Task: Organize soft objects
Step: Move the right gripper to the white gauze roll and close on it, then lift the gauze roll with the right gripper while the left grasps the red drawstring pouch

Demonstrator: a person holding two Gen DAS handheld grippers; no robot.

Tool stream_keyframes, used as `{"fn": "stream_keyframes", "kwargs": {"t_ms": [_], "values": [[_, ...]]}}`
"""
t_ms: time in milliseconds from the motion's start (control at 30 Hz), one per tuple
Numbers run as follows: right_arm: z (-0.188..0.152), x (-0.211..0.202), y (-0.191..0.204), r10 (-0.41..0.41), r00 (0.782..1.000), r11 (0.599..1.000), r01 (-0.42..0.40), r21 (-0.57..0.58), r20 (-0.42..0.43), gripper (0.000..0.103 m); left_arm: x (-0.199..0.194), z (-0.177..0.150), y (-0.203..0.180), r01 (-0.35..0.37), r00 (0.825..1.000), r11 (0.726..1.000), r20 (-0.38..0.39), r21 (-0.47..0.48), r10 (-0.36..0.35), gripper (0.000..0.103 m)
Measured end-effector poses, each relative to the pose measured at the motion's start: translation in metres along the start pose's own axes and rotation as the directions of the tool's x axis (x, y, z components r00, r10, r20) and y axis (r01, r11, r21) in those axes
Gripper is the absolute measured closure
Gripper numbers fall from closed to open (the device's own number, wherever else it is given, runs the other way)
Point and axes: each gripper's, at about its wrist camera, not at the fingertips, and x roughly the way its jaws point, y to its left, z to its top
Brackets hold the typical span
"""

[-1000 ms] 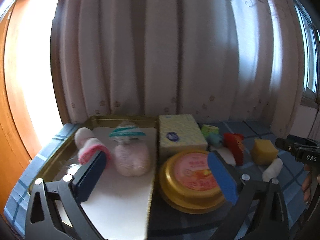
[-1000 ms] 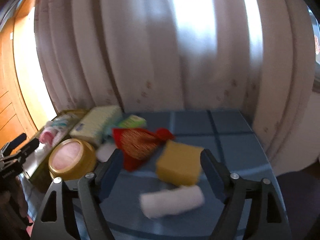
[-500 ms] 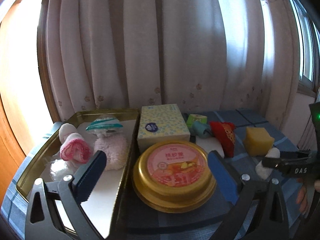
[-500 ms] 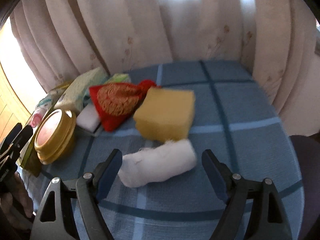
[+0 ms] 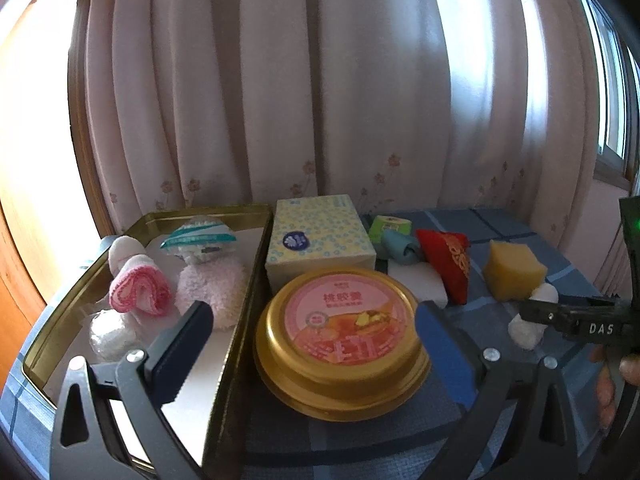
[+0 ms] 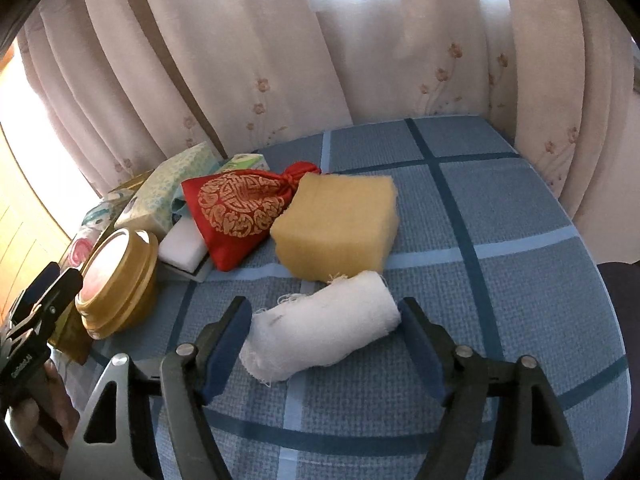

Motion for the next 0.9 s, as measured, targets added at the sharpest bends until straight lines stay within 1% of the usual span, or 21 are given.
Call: {"fn": "stream_keyframes", "kwargs": {"t_ms": [167,267,333,367,400,433,500,567,633,667,733,767,800,833,900], "values": [[0.003,0.002,-0.005,0.013,1.0,0.998,-0.012,0.058,-0.018,0.025,0.0,-0.002,-0.005,0.003,1.0,1.0,0.001,0.014,-0.003,0.001],[0.001,0.004,0.006,-0.027,1.0,1.0,0.027,-0.009,-0.002,0.025,0.0,-0.002,-0.006,0.005,1.0,1.0,-0.001,0.016,-0.005,0.001],[0.0,0.003,0.007,-0.033,0.999,0.999,0.033,-0.026,0.009,0.026,0.0,-0.002,-0.006,0.004,1.0,1.0,-0.002,0.016,-0.004,0.001],[0.0,0.002,0.008,-0.032,0.999,0.999,0.032,-0.033,0.01,0.027,0.0,-0.002,-0.007,0.004,1.0,1.0,-0.003,0.013,-0.004,0.001],[0.0,0.001,0.008,-0.036,0.999,0.998,0.037,-0.048,0.017,0.032,0.001,-0.002,-0.006,0.005,1.0,1.0,-0.004,0.011,-0.005,0.001],[-0.001,-0.001,0.009,-0.042,0.999,0.997,0.043,-0.058,0.027,0.034,0.001,-0.002,-0.005,0.005,1.0,1.0,-0.004,0.01,-0.005,0.001],[-0.001,-0.007,0.009,-0.044,0.998,0.996,0.048,-0.076,0.053,0.043,0.002,-0.003,-0.003,0.005,1.0,1.0,-0.007,0.005,-0.005,0.001],[-0.002,-0.012,0.009,-0.03,0.996,0.996,0.037,-0.086,0.082,0.046,0.002,-0.004,-0.004,0.005,1.0,1.0,-0.009,0.006,-0.005,0.001],[-0.005,-0.017,0.013,-0.036,0.993,0.993,0.049,-0.11,0.113,0.046,0.003,-0.004,-0.005,0.004,1.0,1.0,-0.01,0.015,-0.003,0.001],[-0.007,-0.019,0.019,-0.049,0.99,0.987,0.069,-0.145,0.136,0.046,0.003,-0.004,-0.006,0.002,1.0,1.0,-0.011,0.021,-0.002,0.001],[-0.01,-0.02,0.029,-0.073,0.985,0.975,0.103,-0.196,0.156,0.046,0.004,-0.005,-0.008,-0.001,1.0,0.999,-0.014,0.032,0.001,0.001],[-0.011,-0.019,0.036,-0.082,0.984,0.964,0.119,-0.237,0.159,0.046,0.004,-0.005,-0.009,-0.002,1.0,0.999,-0.015,0.036,0.002,0.001],[-0.012,-0.017,0.045,-0.074,0.985,0.952,0.115,-0.283,0.154,0.045,0.004,-0.005,-0.01,-0.003,1.0,0.999,-0.015,0.039,0.004,0.001],[-0.012,-0.016,0.05,-0.069,0.986,0.946,0.113,-0.305,0.15,0.044,0.004,-0.005,-0.01,-0.005,1.0,0.999,-0.014,0.043,0.006,0.001],[-0.01,-0.008,0.055,-0.114,0.986,0.943,0.146,-0.3,0.122,0.039,0.003,-0.005,-0.011,-0.006,1.0,0.999,-0.01,0.045,0.006,0.001]]}}
